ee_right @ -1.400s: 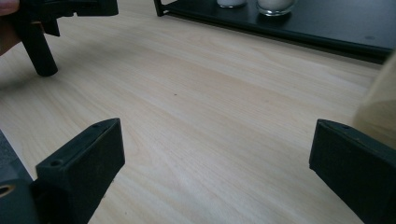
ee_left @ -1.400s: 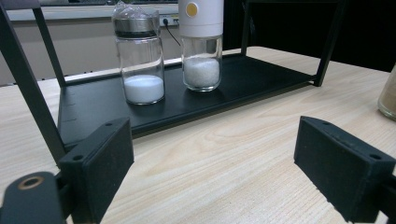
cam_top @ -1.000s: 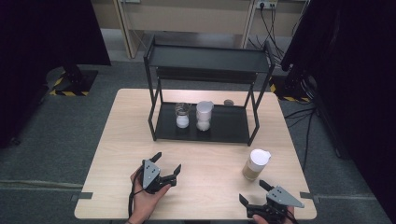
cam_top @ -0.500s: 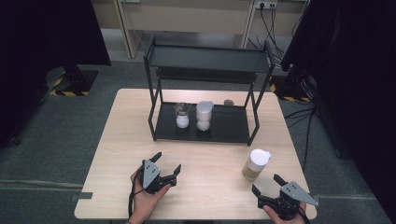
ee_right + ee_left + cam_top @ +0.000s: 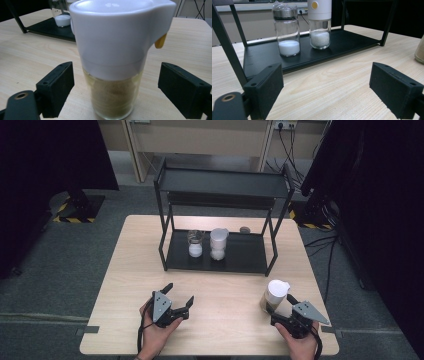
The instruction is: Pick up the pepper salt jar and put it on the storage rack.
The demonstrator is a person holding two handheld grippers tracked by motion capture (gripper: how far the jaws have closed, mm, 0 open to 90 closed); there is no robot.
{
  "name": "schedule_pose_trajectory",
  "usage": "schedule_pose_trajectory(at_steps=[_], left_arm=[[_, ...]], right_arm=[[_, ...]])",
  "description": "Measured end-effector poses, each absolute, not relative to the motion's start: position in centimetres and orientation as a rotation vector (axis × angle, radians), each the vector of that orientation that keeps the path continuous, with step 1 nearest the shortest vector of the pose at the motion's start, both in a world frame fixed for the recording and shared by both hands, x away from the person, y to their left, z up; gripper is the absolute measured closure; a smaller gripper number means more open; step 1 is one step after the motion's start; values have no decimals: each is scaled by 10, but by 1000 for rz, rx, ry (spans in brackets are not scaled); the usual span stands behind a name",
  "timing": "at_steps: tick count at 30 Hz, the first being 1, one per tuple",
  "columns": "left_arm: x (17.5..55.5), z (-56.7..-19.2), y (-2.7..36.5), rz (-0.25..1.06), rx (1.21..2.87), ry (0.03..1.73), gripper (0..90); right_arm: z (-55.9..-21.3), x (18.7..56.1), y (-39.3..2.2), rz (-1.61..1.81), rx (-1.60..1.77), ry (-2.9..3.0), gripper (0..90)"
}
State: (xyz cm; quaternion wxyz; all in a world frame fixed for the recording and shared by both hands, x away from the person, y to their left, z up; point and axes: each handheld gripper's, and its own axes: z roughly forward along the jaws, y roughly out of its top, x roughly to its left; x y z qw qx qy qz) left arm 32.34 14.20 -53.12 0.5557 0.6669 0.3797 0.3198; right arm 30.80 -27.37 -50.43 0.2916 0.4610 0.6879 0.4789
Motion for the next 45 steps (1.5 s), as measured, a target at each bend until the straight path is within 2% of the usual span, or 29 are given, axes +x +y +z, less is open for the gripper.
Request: schedule_pose_trajectory(at_steps=[7,13,24,36,45], left_arm=[[323,-531,142,757,1576,894,116],[323,-531,142,756,1575,895,117],[323,-531,142,755,1576,895,116],[323,-531,142,756,1577,893,116],[323,-531,142,753,1576,895,116]], right_arm=[[-507,319,-267,1267,1213,1828,198],[-510,323,-264,1279,1176,1834,300],[-510,322,-265,1309,1147,1808,307],[-481,325,-258,1357,1095,1767,307],[-458,344,-243,1389,1053,1745,307]])
